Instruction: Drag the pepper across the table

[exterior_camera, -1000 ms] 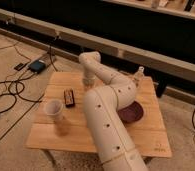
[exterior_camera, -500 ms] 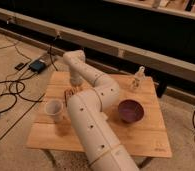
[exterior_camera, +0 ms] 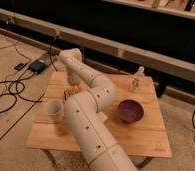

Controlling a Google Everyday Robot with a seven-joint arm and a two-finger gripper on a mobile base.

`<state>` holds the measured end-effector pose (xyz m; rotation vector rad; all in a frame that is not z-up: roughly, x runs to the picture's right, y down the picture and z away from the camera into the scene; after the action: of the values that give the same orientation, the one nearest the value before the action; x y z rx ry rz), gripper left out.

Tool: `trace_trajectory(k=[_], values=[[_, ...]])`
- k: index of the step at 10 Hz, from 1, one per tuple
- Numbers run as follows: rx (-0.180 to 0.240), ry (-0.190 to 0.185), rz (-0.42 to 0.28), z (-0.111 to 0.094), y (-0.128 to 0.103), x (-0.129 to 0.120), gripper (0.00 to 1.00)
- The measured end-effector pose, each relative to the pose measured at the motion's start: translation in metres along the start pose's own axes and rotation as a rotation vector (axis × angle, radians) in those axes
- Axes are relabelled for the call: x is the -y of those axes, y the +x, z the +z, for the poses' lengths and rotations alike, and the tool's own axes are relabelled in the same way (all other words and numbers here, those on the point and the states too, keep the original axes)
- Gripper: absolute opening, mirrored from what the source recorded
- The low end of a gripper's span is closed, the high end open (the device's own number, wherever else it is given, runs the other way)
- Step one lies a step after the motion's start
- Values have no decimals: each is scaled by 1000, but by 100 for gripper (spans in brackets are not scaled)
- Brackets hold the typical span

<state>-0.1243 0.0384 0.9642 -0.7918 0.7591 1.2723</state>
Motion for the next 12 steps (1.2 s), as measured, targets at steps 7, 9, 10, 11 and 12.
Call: trace_trajectory(k=[7,9,10,11,12], values=[[7,0,1,-2,-2,0,13],[40,-5,10,-9,-10,5,13],[53,-8,42,-10,-13,17,13],[58,-13,76,-9,-14,28,13],[60,-22,108,-7,-15,39,13]])
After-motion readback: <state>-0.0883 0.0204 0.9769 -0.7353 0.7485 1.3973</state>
